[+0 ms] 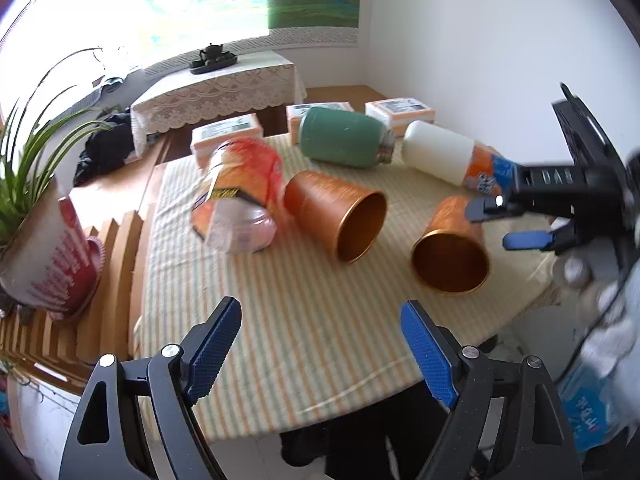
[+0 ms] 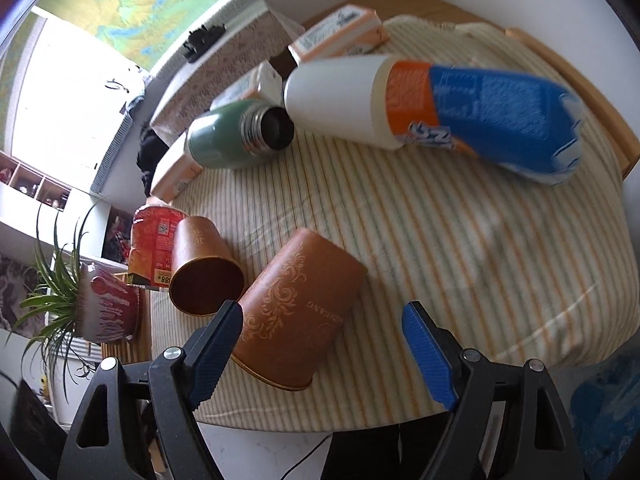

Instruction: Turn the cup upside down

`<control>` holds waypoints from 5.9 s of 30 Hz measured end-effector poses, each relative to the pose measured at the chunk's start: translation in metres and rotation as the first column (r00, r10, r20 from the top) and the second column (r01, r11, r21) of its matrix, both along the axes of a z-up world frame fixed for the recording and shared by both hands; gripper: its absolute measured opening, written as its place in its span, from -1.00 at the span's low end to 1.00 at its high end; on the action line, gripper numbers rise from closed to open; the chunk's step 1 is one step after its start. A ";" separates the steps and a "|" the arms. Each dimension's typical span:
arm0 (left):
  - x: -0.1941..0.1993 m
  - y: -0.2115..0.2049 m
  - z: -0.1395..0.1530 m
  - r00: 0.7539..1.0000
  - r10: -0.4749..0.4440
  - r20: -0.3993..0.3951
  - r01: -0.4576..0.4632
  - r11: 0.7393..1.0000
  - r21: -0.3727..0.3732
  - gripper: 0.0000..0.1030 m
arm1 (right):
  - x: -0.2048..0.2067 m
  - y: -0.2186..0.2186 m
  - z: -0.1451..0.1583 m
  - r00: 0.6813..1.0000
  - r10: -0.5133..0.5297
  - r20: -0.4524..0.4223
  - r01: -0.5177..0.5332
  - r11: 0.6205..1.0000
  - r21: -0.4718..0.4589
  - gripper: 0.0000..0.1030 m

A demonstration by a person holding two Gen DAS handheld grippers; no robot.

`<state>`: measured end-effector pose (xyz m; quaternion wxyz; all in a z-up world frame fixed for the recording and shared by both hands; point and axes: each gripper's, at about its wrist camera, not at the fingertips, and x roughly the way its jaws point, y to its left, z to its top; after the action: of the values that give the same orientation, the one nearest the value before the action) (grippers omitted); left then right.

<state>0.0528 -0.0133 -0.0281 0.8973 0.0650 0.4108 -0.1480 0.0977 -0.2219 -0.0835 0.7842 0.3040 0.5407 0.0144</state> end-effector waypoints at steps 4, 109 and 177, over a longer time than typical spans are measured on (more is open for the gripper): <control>-0.007 0.009 -0.013 1.000 0.011 0.001 -0.011 1.000 0.012 0.64 | 0.009 0.005 -0.001 0.999 -0.006 -0.045 0.006 1.000 -0.017 0.52; -0.025 0.018 -0.050 0.995 0.092 -0.048 -0.095 0.994 -0.059 0.64 | -0.040 0.072 0.000 0.742 0.339 0.579 0.074 0.816 -0.573 0.15; -0.104 -0.014 0.002 0.808 0.278 0.519 -0.226 0.960 -0.162 0.99 | -0.181 0.015 0.051 0.657 0.169 0.734 0.311 0.826 -0.469 0.82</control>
<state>-0.0514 -0.0275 -0.0264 0.9897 0.0068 0.1411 -0.0223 -0.0832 -0.2068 -0.0328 0.9882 0.0498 0.1350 -0.0524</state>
